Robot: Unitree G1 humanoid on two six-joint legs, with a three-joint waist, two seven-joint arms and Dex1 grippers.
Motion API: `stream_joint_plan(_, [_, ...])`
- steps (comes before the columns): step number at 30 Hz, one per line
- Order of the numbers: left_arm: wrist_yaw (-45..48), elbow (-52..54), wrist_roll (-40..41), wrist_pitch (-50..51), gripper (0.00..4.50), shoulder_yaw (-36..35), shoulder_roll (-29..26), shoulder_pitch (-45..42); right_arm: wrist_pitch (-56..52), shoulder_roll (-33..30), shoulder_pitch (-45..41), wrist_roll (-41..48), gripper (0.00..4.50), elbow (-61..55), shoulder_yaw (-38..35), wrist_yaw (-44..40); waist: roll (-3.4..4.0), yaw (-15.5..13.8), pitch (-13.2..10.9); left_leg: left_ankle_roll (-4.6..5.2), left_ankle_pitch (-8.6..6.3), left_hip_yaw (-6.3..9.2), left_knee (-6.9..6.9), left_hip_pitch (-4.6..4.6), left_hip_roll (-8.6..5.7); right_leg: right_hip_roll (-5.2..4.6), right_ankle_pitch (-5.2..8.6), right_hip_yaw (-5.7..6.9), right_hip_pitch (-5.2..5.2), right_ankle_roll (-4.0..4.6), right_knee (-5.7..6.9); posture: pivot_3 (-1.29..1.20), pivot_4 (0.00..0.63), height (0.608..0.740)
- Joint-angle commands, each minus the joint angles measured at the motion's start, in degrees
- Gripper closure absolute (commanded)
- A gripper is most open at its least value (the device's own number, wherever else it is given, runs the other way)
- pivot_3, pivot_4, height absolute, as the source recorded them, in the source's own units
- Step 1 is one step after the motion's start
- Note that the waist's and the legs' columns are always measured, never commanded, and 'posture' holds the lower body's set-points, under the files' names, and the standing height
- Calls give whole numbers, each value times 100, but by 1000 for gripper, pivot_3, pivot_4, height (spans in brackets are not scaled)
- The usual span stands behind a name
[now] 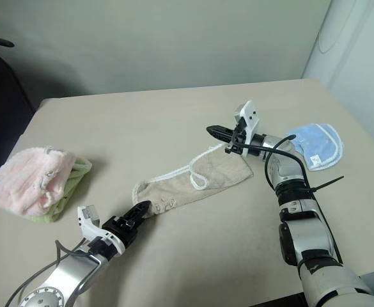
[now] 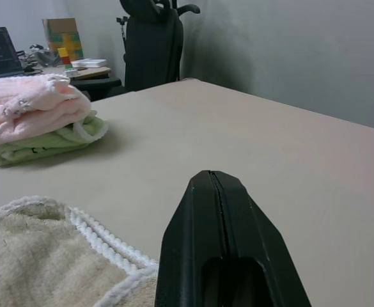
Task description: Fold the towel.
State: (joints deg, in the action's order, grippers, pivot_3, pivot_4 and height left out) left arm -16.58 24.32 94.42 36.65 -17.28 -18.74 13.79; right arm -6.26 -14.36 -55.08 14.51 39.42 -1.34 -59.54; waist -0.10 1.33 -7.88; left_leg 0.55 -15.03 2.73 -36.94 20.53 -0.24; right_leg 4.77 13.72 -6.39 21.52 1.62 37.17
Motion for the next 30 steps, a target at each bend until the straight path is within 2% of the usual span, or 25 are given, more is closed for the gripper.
stream_joint_plan(1, [-7, -71, -65, -66, 3963, -41, 49, 43, 25, -23, -142, 156, 4500, -268, -121, 31, 0, 12, 0, -1, 0, 0, 5, 2, 1, 1, 1, 0, 3, 1, -3, 0, 150, 740])
stream_joint_plan(2, [-3, -66, -74, -73, 4339, -46, 59, 50, 25, -21, -141, 159, 4500, -271, -123, 31, 2, 13, -1, -1, 0, 0, 8, 6, 1, 1, 1, 0, 7, 1, -3, 0, 150, 740])
stream_joint_plan(3, [7, -55, -87, -91, 4477, -53, 77, 62, 28, -19, -139, 160, 4500, -275, -127, 29, 4, 11, -2, -2, 1, 0, 12, 5, 1, 0, 1, 0, 8, 1, -4, 0, 150, 740])
stream_joint_plan(8, [168, 64, -208, -236, 4477, -284, 90, 219, 21, -30, -135, 173, 4500, -294, -150, 30, 4, 22, -2, -4, 2, 1, 21, 1, 1, 1, 1, -2, 8, 1, -4, 0, 150, 740])
stream_joint_plan(11, [339, 32, -341, -432, 4477, -849, -116, 379, 29, -85, -109, 158, 4500, -283, -168, 54, 1, 56, -4, -4, 2, 1, 24, 2, 2, 2, 4, -2, 10, 4, -5, 0, 150, 740])
stream_joint_plan(15, [812, 127, -243, -486, 4477, -1641, -611, 495, 24, -143, -89, 159, 4500, -281, -179, 86, -7, 128, -7, -14, 4, 1, 40, 19, 11, 12, 9, -2, 32, 14, -4, 0, 150, 740])
stream_joint_plan(19, [1022, 438, -140, -345, 4477, -1959, -1227, 327, 74, -160, -121, 137, 4500, -174, -184, 99, -8, 124, -7, -19, 6, 4, 41, 45, 10, 12, 9, -2, 61, 13, -3, 0, 150, 740])
stream_joint_plan(24, [1209, 865, -106, 45, 4477, -1458, -2015, -280, 145, -123, -164, 99, 4500, -67, -168, 131, -9, 79, -7, -18, 6, 12, 21, 52, 7, 9, 2, 1, 58, 7, -5, 0, 150, 740])
stream_joint_plan(28, [1466, 1140, -254, 552, 4477, -563, -2747, -1179, 210, -100, -195, 79, 4500, 17, -161, 148, -10, 71, -7, -18, 6, 13, 8, 55, 4, 6, -3, 3, 56, 7, -4, 0, 150, 740])
stream_joint_plan(30, [1590, 978, -524, 886, 4477, 143, -2974, -2013, 239, -84, -206, 72, 4500, 47, -169, 170, -10, 63, -8, -18, 6, 12, 6, 55, 4, 6, -4, 2, 57, 7, -3, 0, 150, 740])
